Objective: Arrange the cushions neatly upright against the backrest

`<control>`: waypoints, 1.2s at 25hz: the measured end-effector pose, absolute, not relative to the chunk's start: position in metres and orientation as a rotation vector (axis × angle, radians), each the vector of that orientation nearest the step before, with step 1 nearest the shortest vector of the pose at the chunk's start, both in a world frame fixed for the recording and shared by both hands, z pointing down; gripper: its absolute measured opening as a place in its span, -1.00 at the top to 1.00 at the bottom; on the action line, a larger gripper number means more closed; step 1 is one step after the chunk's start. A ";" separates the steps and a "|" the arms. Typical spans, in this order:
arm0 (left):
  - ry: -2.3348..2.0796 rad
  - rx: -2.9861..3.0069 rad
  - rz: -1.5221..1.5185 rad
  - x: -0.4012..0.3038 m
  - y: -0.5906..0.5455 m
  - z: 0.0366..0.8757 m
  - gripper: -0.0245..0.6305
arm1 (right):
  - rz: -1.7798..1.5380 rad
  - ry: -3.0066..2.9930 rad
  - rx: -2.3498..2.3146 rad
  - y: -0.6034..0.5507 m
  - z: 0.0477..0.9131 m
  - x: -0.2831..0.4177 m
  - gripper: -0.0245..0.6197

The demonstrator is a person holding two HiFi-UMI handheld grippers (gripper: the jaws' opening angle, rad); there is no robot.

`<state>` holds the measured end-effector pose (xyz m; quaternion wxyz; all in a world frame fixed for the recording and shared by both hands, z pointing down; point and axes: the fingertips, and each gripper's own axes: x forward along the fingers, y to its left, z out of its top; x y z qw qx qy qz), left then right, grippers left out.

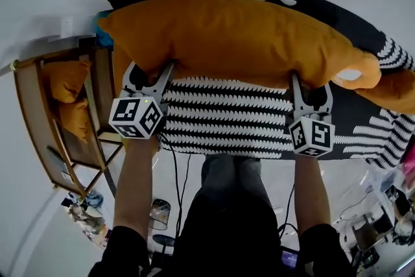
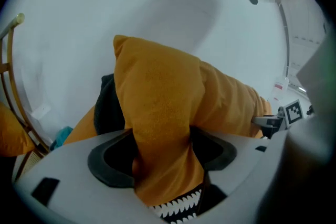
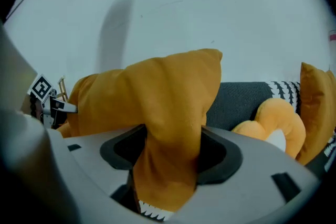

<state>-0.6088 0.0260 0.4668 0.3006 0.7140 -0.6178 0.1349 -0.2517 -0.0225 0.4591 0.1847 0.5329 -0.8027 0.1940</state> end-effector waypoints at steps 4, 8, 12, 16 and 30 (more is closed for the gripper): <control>-1.656 1.887 0.379 -0.613 0.028 0.479 -0.14 | 0.536 -2.196 1.557 -0.021 0.473 -0.254 -0.08; -1.686 1.858 0.409 -0.617 0.036 0.476 -0.25 | 0.547 -2.142 1.568 -0.023 0.474 -0.251 -0.15; -1.679 1.833 0.381 -0.619 0.051 0.464 -0.27 | 0.580 -2.110 1.585 -0.015 0.463 -0.239 -0.26; -1.683 1.807 0.301 -0.620 0.078 0.426 -0.26 | 0.582 -2.128 1.614 0.007 0.423 -0.229 -0.26; -1.600 2.013 0.175 -0.535 0.141 0.289 -0.21 | 0.539 -2.363 1.667 0.066 0.286 -0.222 -0.06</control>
